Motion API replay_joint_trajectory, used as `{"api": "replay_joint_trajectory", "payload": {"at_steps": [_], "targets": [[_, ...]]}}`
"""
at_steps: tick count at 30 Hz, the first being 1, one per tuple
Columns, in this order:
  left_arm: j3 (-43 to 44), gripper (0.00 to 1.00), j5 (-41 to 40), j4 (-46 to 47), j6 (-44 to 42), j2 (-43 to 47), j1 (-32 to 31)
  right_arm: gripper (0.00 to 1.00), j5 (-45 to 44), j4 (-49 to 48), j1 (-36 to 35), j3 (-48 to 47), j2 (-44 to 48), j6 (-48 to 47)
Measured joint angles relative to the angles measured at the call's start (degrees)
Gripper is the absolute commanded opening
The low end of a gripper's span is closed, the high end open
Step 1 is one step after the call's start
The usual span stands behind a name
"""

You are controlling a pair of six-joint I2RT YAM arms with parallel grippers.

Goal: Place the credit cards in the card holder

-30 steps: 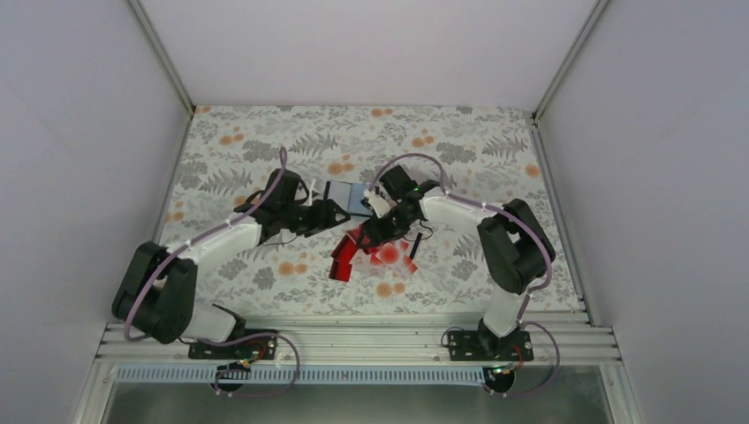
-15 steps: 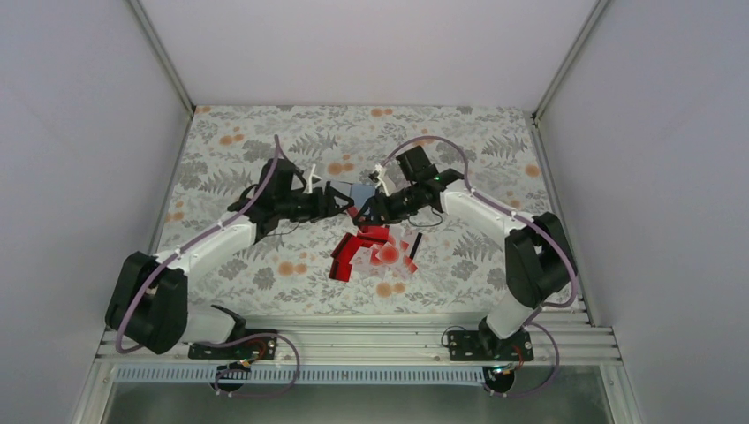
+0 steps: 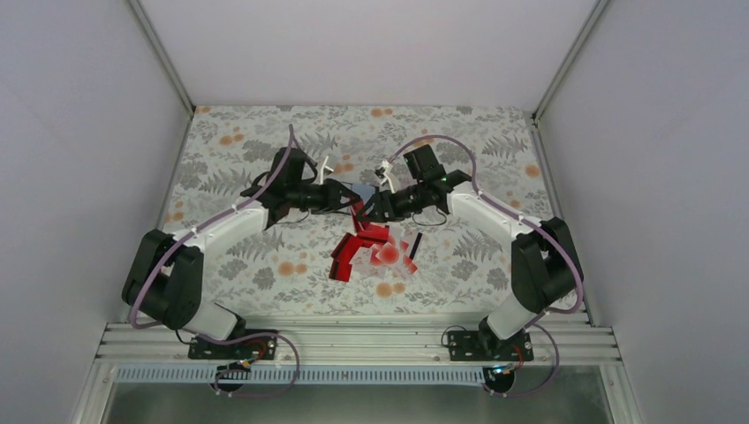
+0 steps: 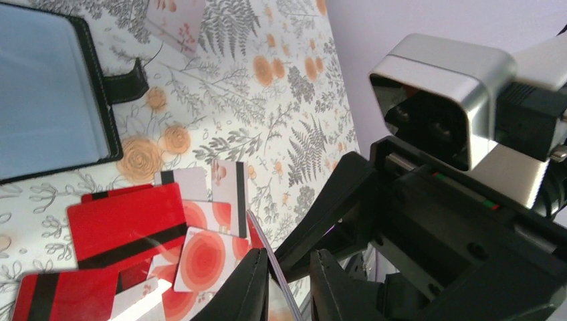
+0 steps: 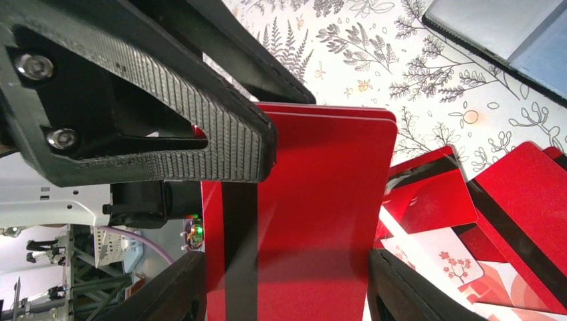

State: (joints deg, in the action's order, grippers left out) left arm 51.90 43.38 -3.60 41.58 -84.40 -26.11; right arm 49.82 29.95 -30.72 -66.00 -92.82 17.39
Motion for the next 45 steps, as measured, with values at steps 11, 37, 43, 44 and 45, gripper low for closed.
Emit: {"api": "replay_joint_trajectory", "payload": {"at_steps": [11, 37, 43, 44, 45], "targets": [[5.99, 0.08, 0.59, -2.73, -0.28, -3.32, -2.21, 0.69, -0.26, -1.38, 0.04, -0.98, -0.7, 0.33], [9.22, 0.46, -14.32, -20.52, -17.51, -1.03, -2.62, 0.81, -18.08, 8.72, 2.99, 6.99, 7.69, -3.91], [2.38, 0.51, -19.71, -27.41, -23.41, 6.73, -3.23, 0.8, -27.67, 9.7, -2.34, 6.99, 6.47, -4.04], [1.36, 0.51, -20.09, -28.39, -23.5, 7.87, -3.37, 0.8, -28.52, 9.79, -3.34, 6.99, 6.08, -4.13], [0.13, 0.5, -20.68, -29.38, -23.61, 9.2, -3.63, 0.8, -28.87, 9.79, -4.07, 6.99, 5.79, -4.15]]}}
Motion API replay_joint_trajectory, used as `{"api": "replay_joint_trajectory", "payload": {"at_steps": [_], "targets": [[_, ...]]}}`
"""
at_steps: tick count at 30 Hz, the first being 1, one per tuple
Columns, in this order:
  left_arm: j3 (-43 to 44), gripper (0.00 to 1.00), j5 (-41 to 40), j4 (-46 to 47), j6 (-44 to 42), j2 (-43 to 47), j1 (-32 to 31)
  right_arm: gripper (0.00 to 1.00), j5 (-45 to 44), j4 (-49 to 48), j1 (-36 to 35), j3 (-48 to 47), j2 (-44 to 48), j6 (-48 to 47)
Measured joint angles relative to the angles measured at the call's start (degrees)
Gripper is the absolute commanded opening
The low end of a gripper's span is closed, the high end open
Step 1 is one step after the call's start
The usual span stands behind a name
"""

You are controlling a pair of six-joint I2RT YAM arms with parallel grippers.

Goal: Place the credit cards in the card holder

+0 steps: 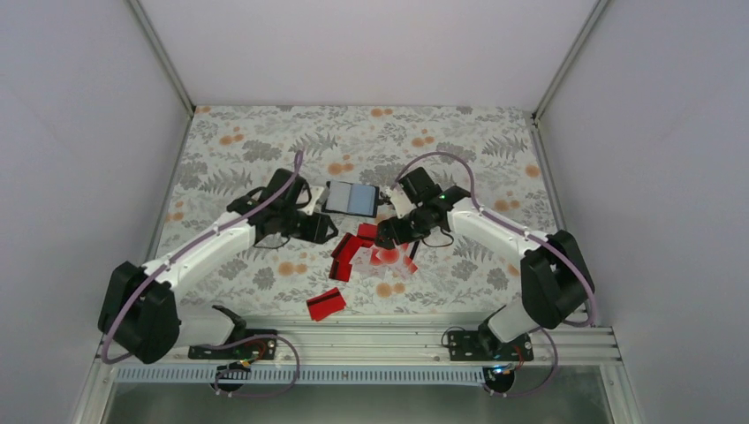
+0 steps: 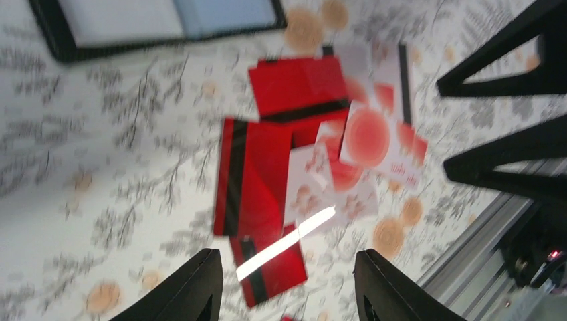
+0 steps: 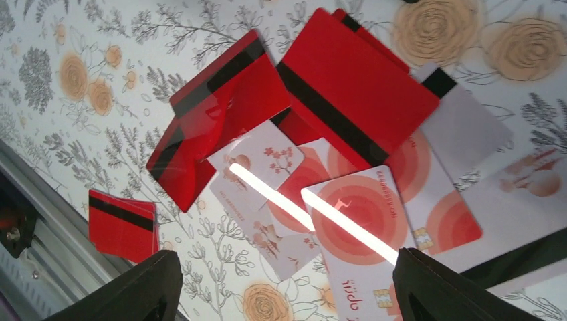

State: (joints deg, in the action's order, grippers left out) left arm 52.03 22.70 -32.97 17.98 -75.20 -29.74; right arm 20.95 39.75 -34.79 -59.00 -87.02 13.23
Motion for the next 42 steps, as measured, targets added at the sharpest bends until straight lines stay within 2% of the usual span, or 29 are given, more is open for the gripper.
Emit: {"api": "replay_joint_trajectory", "payload": {"at_steps": [6, 11, 15, 21, 29, 37, 42], "targets": [[-6.47, 0.46, -1.38, -5.11, 0.72, 6.36, -0.94, 0.78, 0.76, -2.12, -1.46, 0.37, -0.11, 1.7], [-7.02, 0.45, -1.11, -6.95, 0.7, 6.4, -2.34, 0.72, 0.87, -3.04, -0.44, 2.95, -0.11, 4.57], [-5.18, 0.44, 0.28, -5.53, 0.42, 1.44, -3.65, 0.73, 0.39, -1.73, 3.28, 4.31, -0.13, 6.71], [-1.14, 0.41, 3.87, -1.18, 0.44, -9.11, -5.95, 0.82, -0.85, 0.68, 7.02, 6.93, -0.35, 6.69], [4.02, 0.41, 3.41, 1.05, 0.46, -14.12, -6.34, 0.87, -11.02, 4.66, -0.42, 2.25, -6.21, 2.97], [5.18, 0.41, 2.29, 1.01, 0.48, -13.97, -3.93, 0.9, -19.37, 7.06, -6.34, -0.98, -13.42, 1.09], [4.46, 0.41, 2.12, 0.96, 0.5, -11.58, -1.97, 0.9, -20.68, 8.52, -8.41, -3.28, -15.32, 0.57]]}}
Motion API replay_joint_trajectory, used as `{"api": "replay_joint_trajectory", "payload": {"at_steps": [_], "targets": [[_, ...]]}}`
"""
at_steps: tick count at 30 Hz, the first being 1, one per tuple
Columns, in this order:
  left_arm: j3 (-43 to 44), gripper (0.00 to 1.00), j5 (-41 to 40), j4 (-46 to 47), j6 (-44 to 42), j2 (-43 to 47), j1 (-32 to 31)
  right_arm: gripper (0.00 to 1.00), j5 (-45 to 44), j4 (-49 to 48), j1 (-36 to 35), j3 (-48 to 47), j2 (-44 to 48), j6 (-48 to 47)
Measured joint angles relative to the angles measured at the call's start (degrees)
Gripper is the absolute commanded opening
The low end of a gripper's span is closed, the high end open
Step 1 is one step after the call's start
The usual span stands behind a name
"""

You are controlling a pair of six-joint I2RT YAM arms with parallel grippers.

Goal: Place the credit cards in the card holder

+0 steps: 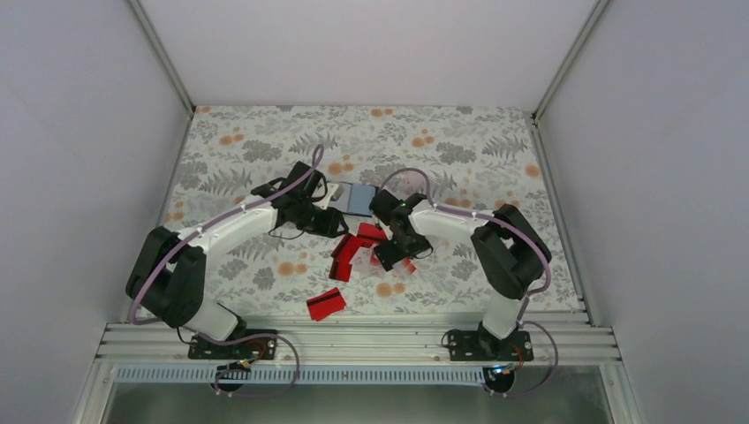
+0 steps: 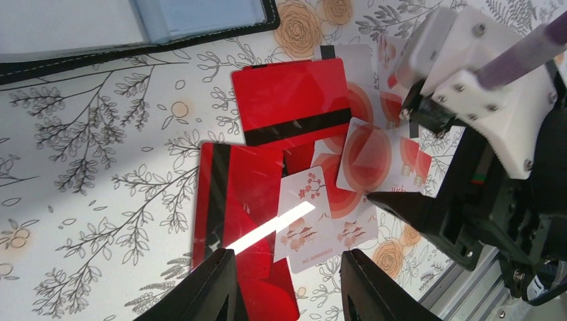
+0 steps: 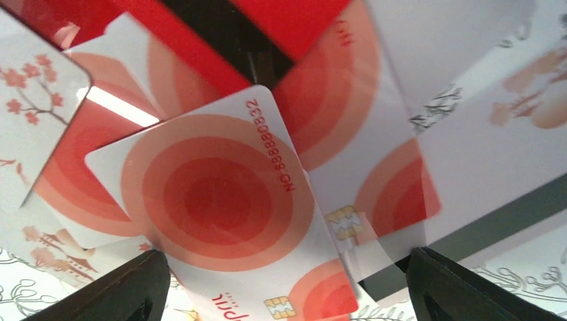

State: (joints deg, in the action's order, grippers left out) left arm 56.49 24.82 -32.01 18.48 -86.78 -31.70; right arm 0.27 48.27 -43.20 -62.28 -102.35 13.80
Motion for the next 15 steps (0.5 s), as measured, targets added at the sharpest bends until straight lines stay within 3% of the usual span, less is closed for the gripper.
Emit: {"api": "replay_joint_trajectory", "payload": {"at_steps": [15], "targets": [[-1.99, 0.41, 0.0, 0.0, 0.15, 2.01, 2.1, 0.86, 0.15, 2.45, -2.97, -0.61, -0.46, 1.18]]}}
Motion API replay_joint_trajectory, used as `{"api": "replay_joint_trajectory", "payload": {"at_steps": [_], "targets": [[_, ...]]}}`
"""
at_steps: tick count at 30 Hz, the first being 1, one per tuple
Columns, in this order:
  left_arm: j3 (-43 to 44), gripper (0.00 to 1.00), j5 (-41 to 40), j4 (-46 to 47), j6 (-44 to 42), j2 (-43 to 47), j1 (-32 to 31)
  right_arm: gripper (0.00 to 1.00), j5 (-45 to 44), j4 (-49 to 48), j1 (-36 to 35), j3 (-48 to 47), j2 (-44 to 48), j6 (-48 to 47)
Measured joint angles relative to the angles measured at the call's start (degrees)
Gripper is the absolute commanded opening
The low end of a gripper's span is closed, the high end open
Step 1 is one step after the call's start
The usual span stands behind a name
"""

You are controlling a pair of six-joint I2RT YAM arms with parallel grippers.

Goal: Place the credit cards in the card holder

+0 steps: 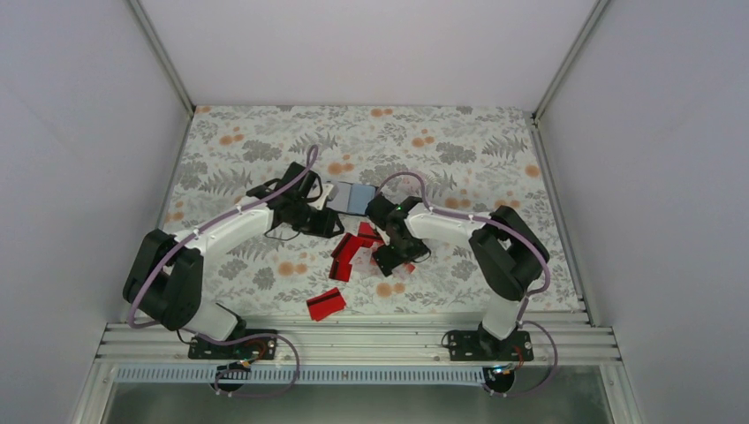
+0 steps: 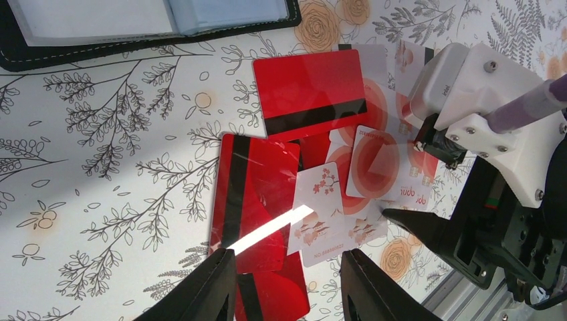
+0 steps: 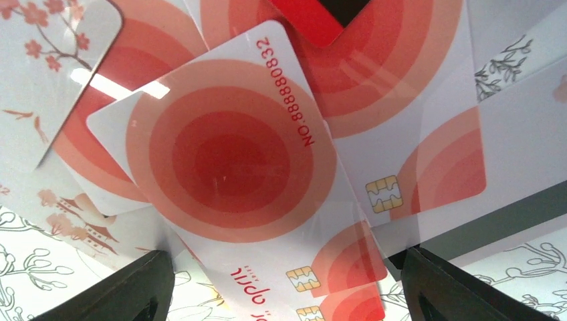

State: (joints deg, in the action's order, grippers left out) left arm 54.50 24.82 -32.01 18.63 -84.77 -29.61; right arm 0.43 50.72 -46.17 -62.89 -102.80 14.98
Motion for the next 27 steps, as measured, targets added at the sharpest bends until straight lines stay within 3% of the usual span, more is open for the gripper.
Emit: {"api": "replay_joint_trajectory", "payload": {"at_steps": [7, 12, 17, 27], "targets": [[-0.13, 0.41, 0.0, -0.02, 0.0, 0.07, 0.0, 0.78, 0.02, -0.22, -0.9, 0.31, -0.04, 0.02], [-0.46, 0.41, 0.0, -0.04, 0.07, 1.01, 0.0, 0.78, -0.04, -0.72, -1.36, 0.59, -0.04, 0.37], [-0.46, 0.41, 0.0, 0.0, 0.42, 1.7, 0.0, 0.66, 0.0, -0.87, -1.66, 0.55, -0.24, 0.5], [-0.7, 0.41, 0.04, 0.26, 1.38, 1.55, 0.0, 0.52, -0.02, -0.76, -2.62, 0.15, -0.66, 1.57]]}}
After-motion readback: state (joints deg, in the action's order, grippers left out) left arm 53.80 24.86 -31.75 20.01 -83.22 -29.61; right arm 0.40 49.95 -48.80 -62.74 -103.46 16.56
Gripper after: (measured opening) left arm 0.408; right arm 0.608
